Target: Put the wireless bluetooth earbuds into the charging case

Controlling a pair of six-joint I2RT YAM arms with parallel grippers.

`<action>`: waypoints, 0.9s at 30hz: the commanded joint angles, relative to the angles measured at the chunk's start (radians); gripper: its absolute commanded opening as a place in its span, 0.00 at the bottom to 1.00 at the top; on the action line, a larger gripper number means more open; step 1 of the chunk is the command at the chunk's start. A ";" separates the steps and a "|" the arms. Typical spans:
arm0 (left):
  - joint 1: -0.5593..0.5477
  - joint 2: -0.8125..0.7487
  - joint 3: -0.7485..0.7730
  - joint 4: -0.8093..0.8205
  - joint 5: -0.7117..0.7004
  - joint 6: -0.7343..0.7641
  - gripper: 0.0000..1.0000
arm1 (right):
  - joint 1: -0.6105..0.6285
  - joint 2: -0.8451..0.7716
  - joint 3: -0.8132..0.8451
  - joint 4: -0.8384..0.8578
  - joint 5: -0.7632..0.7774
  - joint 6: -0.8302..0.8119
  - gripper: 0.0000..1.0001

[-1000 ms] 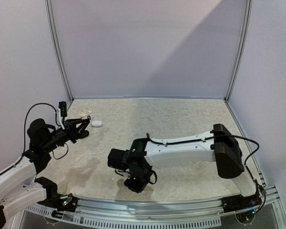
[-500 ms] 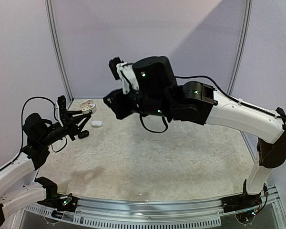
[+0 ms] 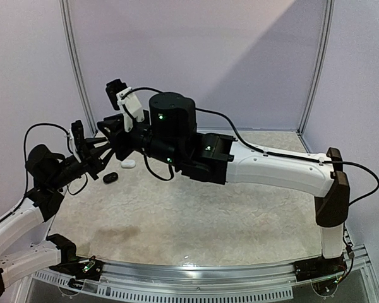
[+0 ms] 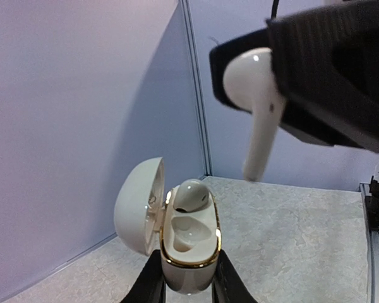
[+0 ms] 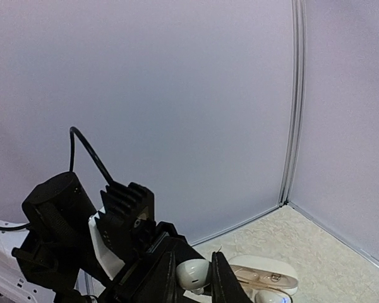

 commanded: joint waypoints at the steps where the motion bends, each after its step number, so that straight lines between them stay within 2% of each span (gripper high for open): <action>1: -0.014 -0.004 0.015 0.031 -0.010 -0.001 0.00 | 0.009 0.023 0.021 0.100 -0.019 -0.094 0.00; 27: -0.013 0.001 0.010 0.070 -0.006 -0.031 0.00 | -0.018 0.057 -0.065 0.125 0.065 -0.108 0.00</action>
